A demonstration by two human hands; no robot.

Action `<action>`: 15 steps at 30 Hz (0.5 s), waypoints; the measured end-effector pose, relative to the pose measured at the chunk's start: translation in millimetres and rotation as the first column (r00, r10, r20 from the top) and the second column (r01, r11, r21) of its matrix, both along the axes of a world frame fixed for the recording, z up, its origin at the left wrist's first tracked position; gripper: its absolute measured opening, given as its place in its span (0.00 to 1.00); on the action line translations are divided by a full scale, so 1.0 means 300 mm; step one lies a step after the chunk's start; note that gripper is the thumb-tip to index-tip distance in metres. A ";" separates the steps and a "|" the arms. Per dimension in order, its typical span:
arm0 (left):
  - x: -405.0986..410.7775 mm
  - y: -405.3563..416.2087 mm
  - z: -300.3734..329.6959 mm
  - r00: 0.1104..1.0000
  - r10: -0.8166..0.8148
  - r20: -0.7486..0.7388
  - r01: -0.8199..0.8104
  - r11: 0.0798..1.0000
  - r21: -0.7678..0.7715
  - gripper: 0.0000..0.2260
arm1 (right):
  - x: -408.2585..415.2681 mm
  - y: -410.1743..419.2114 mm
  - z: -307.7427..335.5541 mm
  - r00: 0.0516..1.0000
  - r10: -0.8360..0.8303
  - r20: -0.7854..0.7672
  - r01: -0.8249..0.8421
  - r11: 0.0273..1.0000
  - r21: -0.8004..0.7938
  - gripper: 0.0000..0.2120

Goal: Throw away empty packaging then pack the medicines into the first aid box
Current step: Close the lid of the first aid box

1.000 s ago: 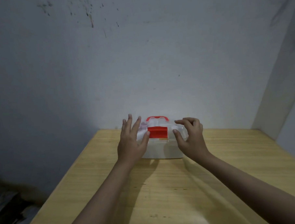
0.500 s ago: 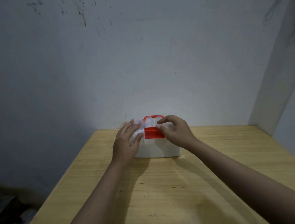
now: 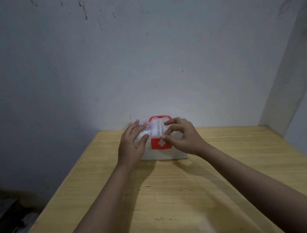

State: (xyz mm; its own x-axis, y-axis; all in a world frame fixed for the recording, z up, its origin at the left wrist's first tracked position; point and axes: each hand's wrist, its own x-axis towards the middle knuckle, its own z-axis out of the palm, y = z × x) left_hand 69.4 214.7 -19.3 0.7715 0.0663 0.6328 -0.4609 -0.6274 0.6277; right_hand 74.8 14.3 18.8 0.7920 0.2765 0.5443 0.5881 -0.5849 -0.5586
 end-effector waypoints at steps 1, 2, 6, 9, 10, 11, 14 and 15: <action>0.000 0.000 0.000 1.000 -0.001 0.005 0.001 1.000 0.002 0.17 | 0.001 0.000 -0.004 1.000 -0.004 0.018 0.004 1.000 -0.013 0.13; 0.001 0.000 0.001 1.000 -0.002 0.007 0.002 1.000 0.002 0.17 | 0.002 0.001 -0.008 0.999 -0.014 0.036 0.015 0.999 -0.031 0.14; 0.000 -0.003 0.003 1.000 0.001 -0.002 -0.001 1.000 0.002 0.17 | 0.007 0.012 -0.035 0.985 -0.090 0.148 0.112 0.983 -0.147 0.23; -0.002 -0.002 0.002 1.000 0.000 0.001 0.000 1.000 0.000 0.17 | 0.010 0.021 -0.053 0.968 -0.125 0.216 0.166 0.968 -0.187 0.26; -0.001 -0.001 0.001 1.000 -0.001 0.003 0.001 1.000 0.001 0.17 | 0.009 0.022 -0.057 0.965 -0.128 0.227 0.174 0.966 -0.193 0.26; 0.001 0.000 0.000 1.000 -0.002 0.004 0.002 1.000 0.002 0.17 | 0.009 0.022 -0.060 0.964 -0.130 0.232 0.177 0.964 -0.196 0.26; 0.005 0.000 -0.005 1.000 -0.006 0.013 0.006 1.000 0.006 0.17 | 0.011 0.022 -0.067 0.957 -0.131 0.260 0.186 0.962 -0.202 0.25; 0.006 0.001 -0.007 1.000 -0.006 0.017 0.006 1.000 0.003 0.17 | 0.012 0.023 -0.070 0.952 -0.134 0.276 0.197 0.957 -0.213 0.25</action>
State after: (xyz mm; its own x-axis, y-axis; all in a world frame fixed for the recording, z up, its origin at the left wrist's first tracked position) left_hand 71.3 215.1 -21.3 0.7610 0.0596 0.6460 -0.4752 -0.6267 0.6176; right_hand 78.4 21.2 -2.1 0.6802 0.2982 0.6697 0.5761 -0.7824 -0.2367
